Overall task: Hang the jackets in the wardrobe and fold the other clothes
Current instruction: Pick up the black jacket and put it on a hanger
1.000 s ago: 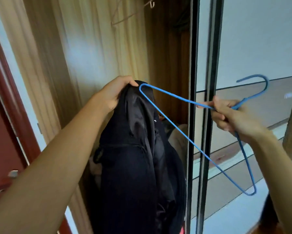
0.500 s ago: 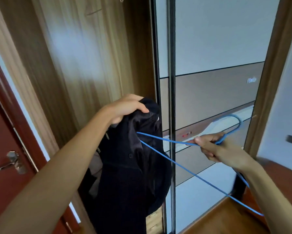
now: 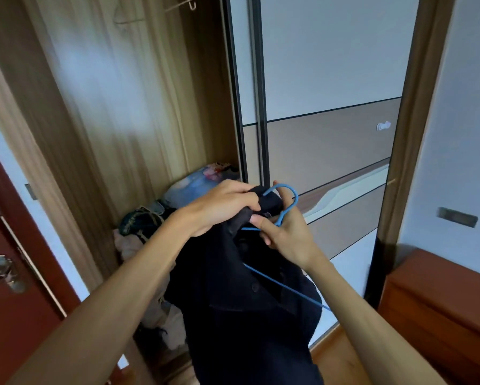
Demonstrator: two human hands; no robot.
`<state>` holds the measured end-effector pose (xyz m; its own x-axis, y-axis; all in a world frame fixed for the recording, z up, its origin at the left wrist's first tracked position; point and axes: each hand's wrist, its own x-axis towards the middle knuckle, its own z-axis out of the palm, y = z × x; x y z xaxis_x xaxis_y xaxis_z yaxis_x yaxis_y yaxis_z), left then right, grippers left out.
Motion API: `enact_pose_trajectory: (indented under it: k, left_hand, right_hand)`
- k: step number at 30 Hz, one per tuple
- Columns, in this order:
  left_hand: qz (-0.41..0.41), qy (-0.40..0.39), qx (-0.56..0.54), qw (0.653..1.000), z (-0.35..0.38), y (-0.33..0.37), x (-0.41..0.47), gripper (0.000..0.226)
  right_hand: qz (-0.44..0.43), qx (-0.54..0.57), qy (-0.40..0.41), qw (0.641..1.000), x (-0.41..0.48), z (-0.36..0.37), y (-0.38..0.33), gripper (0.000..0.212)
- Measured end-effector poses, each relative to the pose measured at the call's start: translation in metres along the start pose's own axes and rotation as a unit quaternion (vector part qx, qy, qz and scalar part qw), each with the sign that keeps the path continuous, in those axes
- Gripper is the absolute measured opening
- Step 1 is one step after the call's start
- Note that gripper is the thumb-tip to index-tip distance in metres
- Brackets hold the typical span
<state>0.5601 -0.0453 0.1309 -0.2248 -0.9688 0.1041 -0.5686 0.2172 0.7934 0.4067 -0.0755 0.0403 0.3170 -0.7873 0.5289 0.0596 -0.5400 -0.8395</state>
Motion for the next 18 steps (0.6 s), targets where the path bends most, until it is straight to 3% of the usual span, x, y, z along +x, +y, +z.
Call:
enact_pose_trajectory:
  k: [3,6,8,12,15,18]
  left_hand:
    - [0.075,0.020,0.149,0.986,-0.005,-0.024,-0.016,0.010]
    - [0.156,0.062,0.346,0.923,-0.009,-0.054,-0.032,0.009]
    - [0.172,0.074,0.339,0.922,-0.005,-0.065,-0.038,0.009]
    - [0.137,0.115,0.374,0.910,0.004,-0.069,-0.029,0.048]
    - [0.135,0.131,0.380,0.906,0.002,-0.069,-0.024,0.049]
    - [0.122,0.101,0.375,0.913,-0.008,-0.070,-0.025,0.047]
  right_hand:
    - [0.017,0.010,0.025,1.000,0.002,0.012,0.003,0.060]
    - [0.017,0.041,0.064,0.997,0.001,0.014,0.006,0.056]
    - [0.016,0.051,0.075,0.996,0.001,0.016,0.008,0.048]
    - [0.003,0.042,0.097,0.994,0.002,0.031,0.003,0.038]
    - [-0.005,0.033,0.121,0.992,0.007,0.042,0.000,0.033]
    - [0.012,0.046,0.093,0.995,0.011,0.049,0.003,0.036]
